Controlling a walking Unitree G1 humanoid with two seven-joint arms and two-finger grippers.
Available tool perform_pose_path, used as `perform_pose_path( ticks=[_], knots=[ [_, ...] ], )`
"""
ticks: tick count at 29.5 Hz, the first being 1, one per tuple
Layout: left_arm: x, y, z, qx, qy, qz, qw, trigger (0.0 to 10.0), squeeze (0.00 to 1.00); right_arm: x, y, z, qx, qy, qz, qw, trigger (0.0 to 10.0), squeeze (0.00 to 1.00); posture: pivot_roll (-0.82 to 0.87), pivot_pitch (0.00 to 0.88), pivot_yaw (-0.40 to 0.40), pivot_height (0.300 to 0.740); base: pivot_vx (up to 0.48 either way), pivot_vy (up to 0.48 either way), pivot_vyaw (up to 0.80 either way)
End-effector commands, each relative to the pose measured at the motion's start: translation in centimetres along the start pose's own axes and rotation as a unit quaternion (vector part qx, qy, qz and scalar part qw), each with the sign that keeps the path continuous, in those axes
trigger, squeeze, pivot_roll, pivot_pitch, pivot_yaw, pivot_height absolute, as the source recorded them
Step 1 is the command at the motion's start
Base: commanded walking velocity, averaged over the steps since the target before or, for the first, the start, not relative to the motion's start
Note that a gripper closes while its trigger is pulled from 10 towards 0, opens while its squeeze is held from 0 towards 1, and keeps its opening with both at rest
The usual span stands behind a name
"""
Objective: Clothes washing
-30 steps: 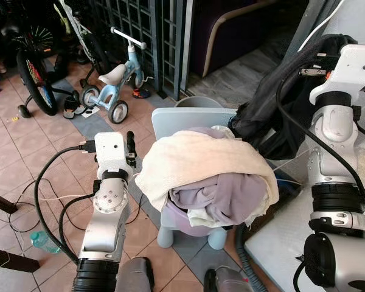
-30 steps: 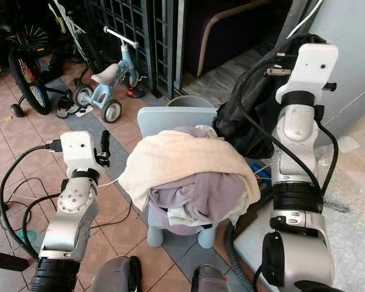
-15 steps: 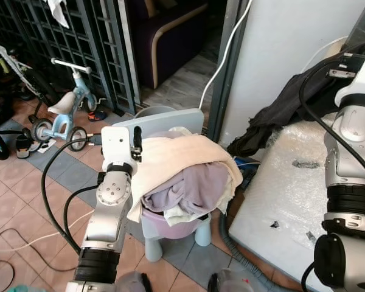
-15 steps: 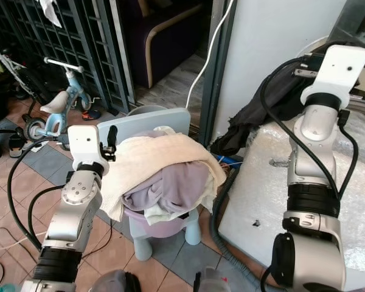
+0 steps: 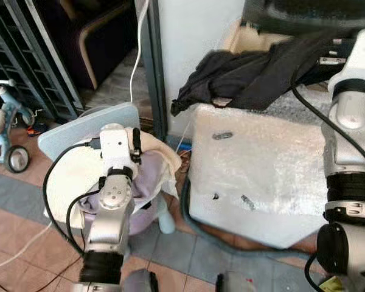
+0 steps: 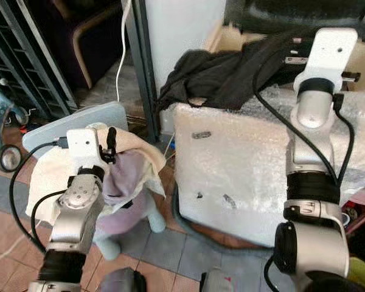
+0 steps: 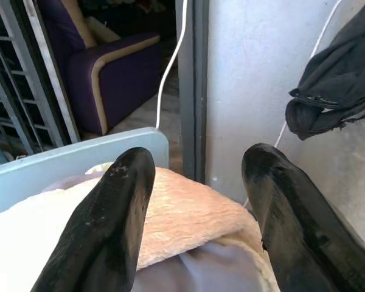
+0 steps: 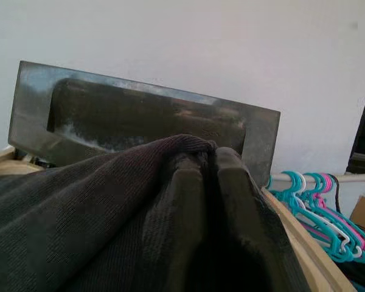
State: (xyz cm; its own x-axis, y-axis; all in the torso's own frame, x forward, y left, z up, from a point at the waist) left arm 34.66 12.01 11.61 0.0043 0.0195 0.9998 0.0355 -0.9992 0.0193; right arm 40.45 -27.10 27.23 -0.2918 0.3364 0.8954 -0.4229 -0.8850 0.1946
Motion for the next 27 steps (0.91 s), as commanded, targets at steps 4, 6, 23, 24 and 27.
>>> perform_pose_path(
  ticks=[4, 6, 23, 24, 27],
  knots=[
    [0.4, -0.5, -0.3, 0.006, 0.012, -0.011, 1.000, 10.0, 0.00, 0.2, -0.6, 0.2, 0.018, -0.001, 0.014, 1.000, 10.0, 0.00, -0.04, 0.037, 0.021, 0.740, 0.069, 0.000, 0.00],
    [0.4, -0.5, -0.4, 0.007, 0.012, -0.012, 1.000, 10.0, 0.00, 0.3, -1.2, -0.1, 0.030, 0.002, 0.021, 0.999, 10.0, 0.00, -0.04, 0.037, 0.017, 0.740, 0.351, 0.000, 0.00],
    [0.0, -0.5, -0.6, 0.002, 0.006, -0.017, 1.000, 10.0, 0.00, 0.3, -2.3, 0.3, 0.060, 0.005, 0.016, 0.998, 10.0, 0.00, -0.05, 0.040, 0.024, 0.740, 0.336, 0.000, 0.00],
    [0.0, -0.5, -0.6, 0.001, 0.006, -0.017, 1.000, 10.0, 0.00, 0.4, -2.5, 0.6, 0.065, 0.005, 0.014, 0.998, 10.0, 0.00, -0.05, 0.041, 0.023, 0.740, 0.341, 0.000, 0.00],
    [0.0, -0.4, -0.6, 0.000, 0.005, -0.016, 1.000, 10.0, 0.00, 1.7, -3.1, 1.7, 0.079, 0.017, 0.011, 0.997, 10.0, 0.00, -0.04, 0.041, 0.021, 0.740, 0.340, 0.000, 0.00]
  ],
)
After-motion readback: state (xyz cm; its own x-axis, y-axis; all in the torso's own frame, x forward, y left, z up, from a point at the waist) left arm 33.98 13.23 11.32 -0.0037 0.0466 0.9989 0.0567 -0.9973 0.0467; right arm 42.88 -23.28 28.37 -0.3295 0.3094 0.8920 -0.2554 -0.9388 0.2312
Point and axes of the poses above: a point about 5 cm out from each wrist's last joint towards the gripper, its own z axis pointing out of the wrist towards the gripper, its own x axis along the axis of the wrist's last joint, y = z × x, the point moved 5 cm from there along z, pointing out of the wrist towards the gripper, and after that the axes turned 1 degree about -z, right-handed, at the moved point
